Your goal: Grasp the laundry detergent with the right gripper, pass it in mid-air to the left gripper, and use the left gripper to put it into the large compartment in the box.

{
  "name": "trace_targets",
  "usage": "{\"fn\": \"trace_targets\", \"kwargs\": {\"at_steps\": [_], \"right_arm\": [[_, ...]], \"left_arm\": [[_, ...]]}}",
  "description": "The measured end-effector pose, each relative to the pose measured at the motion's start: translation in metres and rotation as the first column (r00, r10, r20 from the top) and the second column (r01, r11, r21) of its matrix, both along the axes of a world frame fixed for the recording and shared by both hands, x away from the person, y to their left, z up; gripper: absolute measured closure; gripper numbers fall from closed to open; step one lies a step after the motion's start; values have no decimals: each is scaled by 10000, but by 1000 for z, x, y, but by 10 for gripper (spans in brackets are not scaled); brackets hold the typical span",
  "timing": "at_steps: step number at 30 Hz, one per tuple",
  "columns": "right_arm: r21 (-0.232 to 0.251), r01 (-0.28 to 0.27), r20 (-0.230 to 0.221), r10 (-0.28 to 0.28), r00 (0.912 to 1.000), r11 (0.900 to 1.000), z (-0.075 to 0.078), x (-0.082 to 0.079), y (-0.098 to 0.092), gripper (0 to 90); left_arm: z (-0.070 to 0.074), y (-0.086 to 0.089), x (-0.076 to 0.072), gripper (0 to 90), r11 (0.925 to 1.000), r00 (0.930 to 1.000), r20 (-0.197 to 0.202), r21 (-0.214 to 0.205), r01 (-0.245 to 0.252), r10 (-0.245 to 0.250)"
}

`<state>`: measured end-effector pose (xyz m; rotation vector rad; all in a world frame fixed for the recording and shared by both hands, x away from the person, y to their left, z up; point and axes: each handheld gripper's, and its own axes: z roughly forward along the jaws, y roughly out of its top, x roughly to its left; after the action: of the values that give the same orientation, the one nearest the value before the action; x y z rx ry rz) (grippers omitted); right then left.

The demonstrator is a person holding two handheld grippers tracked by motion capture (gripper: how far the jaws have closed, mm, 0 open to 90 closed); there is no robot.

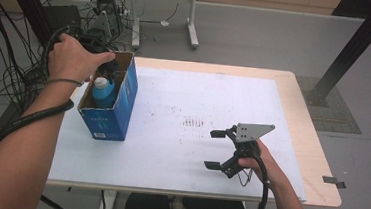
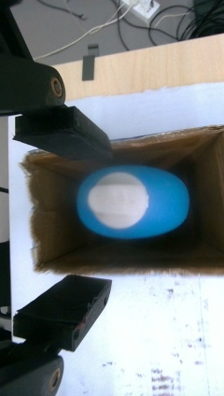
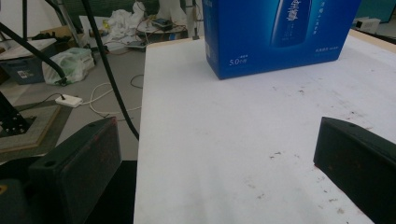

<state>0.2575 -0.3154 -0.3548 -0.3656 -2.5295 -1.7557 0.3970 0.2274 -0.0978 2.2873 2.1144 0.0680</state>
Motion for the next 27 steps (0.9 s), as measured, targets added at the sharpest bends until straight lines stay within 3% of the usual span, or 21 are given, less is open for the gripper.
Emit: {"fn": "trace_targets", "kwargs": {"at_steps": [13, 20, 27], "right_arm": [[-108, 16, 42, -15, 10000, 9999, 6, -1, 4, 6], [-176, 64, 51, -63, 10000, 9998, 8, -2, 4, 6], [-201, 129, 49, -128, 9999, 9997, 9, -2, 5, 6]], "left_arm": [[29, -26, -9, 253, 9962, 9961, 156, -34, 874, -874], [42, -43, -18, 163, 9886, 9884, 319, -192, 1491, -1485], [47, -59, -24, 106, 9782, 9784, 390, -356, 2044, -2030]]}}
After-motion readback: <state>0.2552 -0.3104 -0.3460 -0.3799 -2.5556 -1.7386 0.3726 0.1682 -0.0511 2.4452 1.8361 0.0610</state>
